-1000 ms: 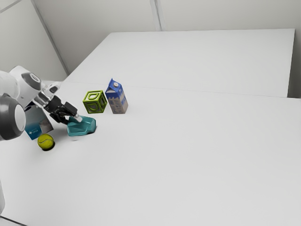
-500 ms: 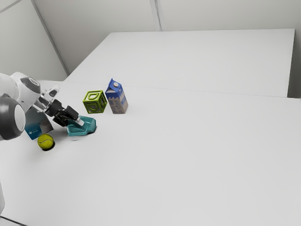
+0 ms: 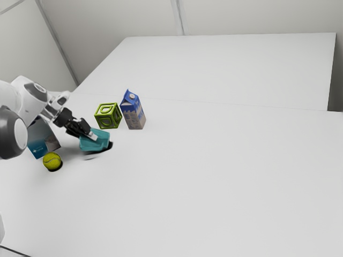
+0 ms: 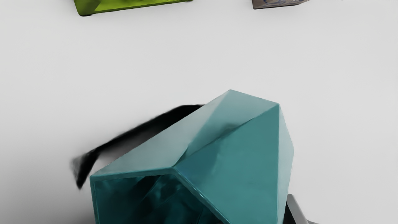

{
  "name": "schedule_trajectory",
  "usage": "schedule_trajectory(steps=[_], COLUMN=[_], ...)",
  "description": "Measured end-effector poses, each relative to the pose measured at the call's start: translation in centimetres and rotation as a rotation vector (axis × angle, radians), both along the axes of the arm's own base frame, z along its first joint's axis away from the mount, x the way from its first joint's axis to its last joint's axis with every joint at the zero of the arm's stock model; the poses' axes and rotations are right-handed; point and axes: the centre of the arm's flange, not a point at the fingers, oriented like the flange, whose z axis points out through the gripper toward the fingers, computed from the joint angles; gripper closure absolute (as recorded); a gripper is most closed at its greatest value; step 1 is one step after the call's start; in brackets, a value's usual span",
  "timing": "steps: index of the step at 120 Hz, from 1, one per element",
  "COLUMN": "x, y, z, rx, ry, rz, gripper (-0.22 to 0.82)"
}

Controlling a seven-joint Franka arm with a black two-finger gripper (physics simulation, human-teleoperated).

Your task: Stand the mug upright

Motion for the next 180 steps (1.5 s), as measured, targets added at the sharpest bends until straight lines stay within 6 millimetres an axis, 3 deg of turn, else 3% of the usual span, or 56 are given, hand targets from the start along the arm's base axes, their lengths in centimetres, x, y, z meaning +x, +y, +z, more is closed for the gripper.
schedule_trajectory(steps=[12,36,52,76,86,98,115,132,146,180], x=[0.0,0.3,0.0,-0.6,-1.0,-1.1,-1.6,-1.4,-0.7,-0.5], y=[-0.1,-0.9,-2.9,-9.3,-13.4,-18.7,-23.5,-26.3,-28.1,-29.3], z=[1.1,2.9,4.8,8.3,8.9,7.8,5.5,5.1,6.0,6.2], rx=[0.003,0.013,0.021,0.112,0.184,0.293,0.447,0.569,0.644,0.72], ry=[-0.016,-0.042,-0.05,0.001,0.041,0.077,0.05,-0.044,-0.121,-0.124], rz=[-0.005,-0.025,-0.057,-0.212,-0.307,-0.421,-0.501,-0.53,-0.542,-0.525], gripper=[0.72,0.74,0.75,0.77,0.77,0.78,0.78,0.78,0.78,0.78])
